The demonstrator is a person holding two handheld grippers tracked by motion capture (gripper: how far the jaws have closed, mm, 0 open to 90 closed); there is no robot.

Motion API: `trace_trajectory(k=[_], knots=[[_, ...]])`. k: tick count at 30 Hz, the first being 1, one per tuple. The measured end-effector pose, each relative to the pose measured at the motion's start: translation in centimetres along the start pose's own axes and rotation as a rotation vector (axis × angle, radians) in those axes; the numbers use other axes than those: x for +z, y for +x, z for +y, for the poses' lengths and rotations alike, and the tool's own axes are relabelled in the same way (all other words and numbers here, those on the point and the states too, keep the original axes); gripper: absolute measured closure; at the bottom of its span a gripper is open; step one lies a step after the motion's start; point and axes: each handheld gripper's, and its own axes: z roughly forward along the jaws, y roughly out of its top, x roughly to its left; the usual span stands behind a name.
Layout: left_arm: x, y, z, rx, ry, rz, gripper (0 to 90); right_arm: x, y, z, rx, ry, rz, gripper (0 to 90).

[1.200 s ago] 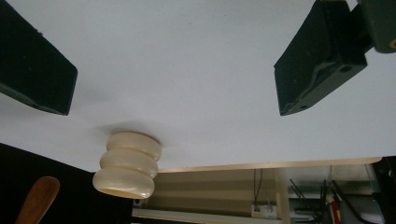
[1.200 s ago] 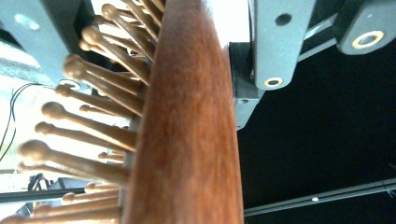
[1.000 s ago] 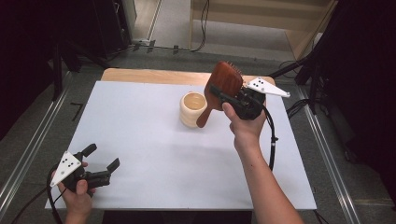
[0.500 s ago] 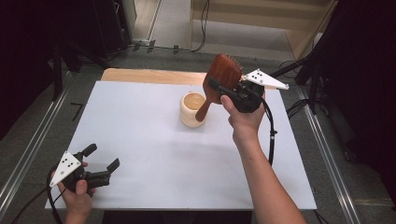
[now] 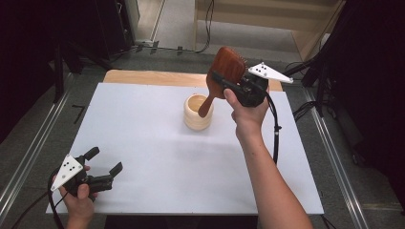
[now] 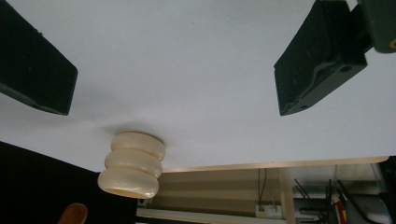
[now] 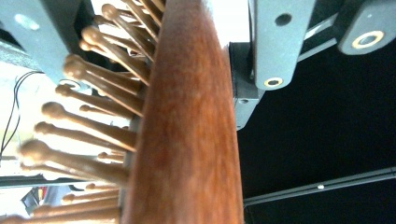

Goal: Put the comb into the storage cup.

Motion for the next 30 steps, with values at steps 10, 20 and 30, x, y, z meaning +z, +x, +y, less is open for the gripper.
trace_trajectory(k=[10,20,30], knots=[[0.0,0.0,0.0,0.000,-0.002,-0.001,0.0,1.1,-0.5,0.3,0.000,-0.004,-0.013,50.3],[0.0,0.0,0.0,0.000,-0.001,0.001,0.0,1.9,-1.4,0.8,0.010,-0.019,-0.028,50.3],[0.0,0.0,0.0,0.000,-0.001,-0.002,0.0,3.1,-2.2,0.1,0.017,-0.013,-0.050,50.3]])
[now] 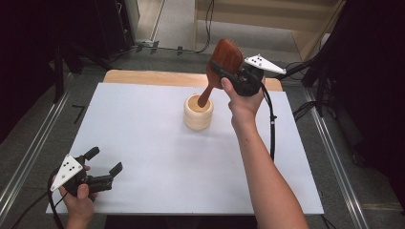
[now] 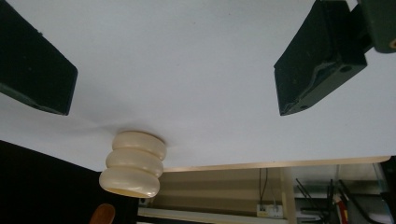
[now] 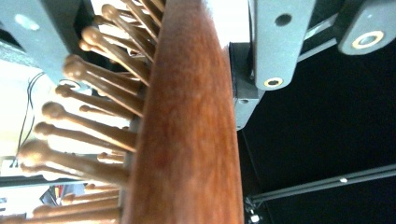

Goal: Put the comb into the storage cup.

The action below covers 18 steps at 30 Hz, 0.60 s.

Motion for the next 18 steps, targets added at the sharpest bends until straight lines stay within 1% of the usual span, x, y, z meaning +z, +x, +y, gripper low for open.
trace_trajectory(k=[7,15,18], knots=[[0.0,0.0,0.0,0.001,0.002,-0.002,0.0,1.2,-0.3,-1.1,-0.016,0.019,-0.014,50.2],[0.0,0.0,0.0,0.001,0.003,-0.002,0.6,2.3,-1.0,-2.9,-0.001,0.051,-0.036,50.2],[0.0,0.0,0.0,0.002,0.003,-0.002,0.7,2.6,-1.2,-3.5,0.002,0.055,-0.034,50.2]])
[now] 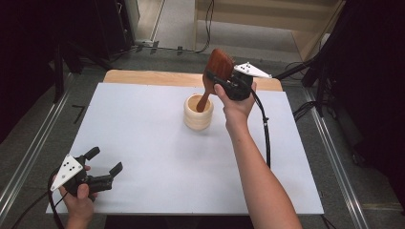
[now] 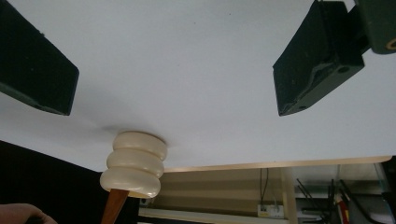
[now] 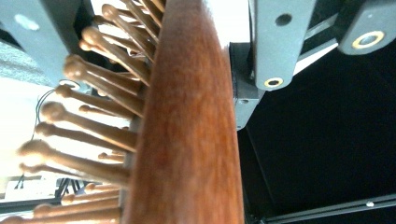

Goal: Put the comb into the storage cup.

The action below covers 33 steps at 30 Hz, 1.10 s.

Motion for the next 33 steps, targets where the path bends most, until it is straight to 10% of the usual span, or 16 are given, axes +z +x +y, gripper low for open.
trace_trajectory(k=[33], knots=[[0.0,0.0,0.0,-0.001,0.002,-0.005,0.6,3.1,-0.1,-5.3,0.040,0.051,-0.012,50.1]])
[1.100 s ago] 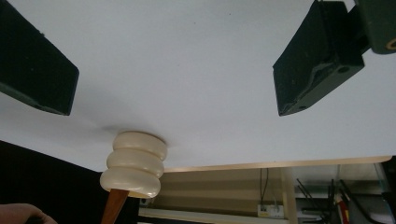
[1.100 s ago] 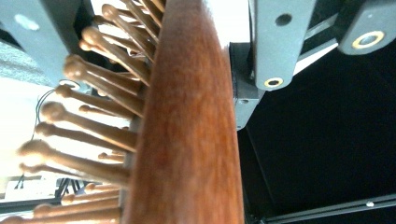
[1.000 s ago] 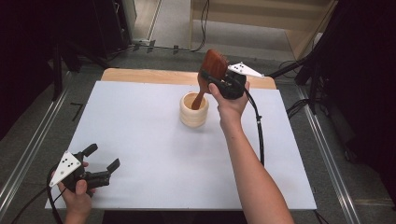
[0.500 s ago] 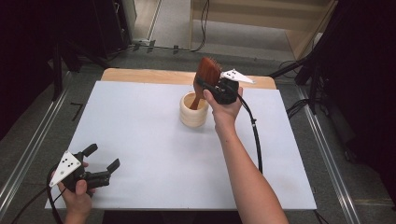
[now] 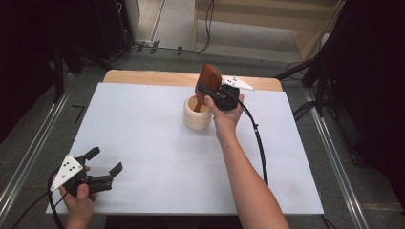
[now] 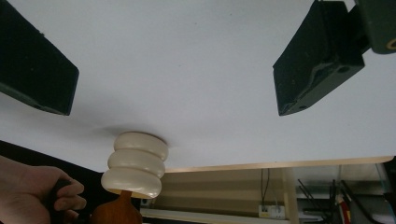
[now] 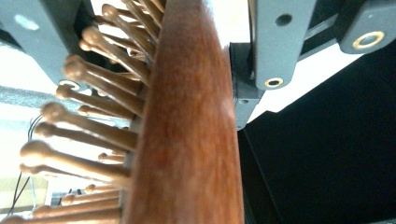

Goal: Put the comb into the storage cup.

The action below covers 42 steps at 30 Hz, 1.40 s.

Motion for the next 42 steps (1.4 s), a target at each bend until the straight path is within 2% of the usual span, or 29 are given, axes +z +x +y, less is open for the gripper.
trace_trajectory(k=[10,15,21,24,34,36,42], knots=[[0.0,0.0,0.0,0.001,0.000,-0.002,0.6,0.3,-0.8,-0.9,0.055,-0.003,0.011,50.1],[0.0,0.0,0.0,0.001,0.000,-0.001,0.6,0.3,-1.3,-1.4,0.109,-0.014,0.024,50.0],[0.0,0.0,0.0,0.005,0.003,0.001,0.6,0.2,-2.0,-1.8,0.174,-0.029,0.017,49.7],[0.0,0.0,0.0,0.004,0.003,0.001,0.6,0.1,-2.4,-2.0,0.191,-0.033,0.020,48.9],[0.1,-0.1,0.0,0.007,0.008,0.003,0.6,0.0,-3.3,-2.2,0.225,-0.026,0.033,46.7],[0.1,-0.1,0.0,0.006,0.008,0.003,0.6,-0.1,-3.4,-2.2,0.220,-0.024,0.036,46.2],[0.1,-0.1,0.0,0.007,0.008,0.001,0.6,-0.1,-3.5,-2.2,0.228,-0.015,0.019,43.1]])
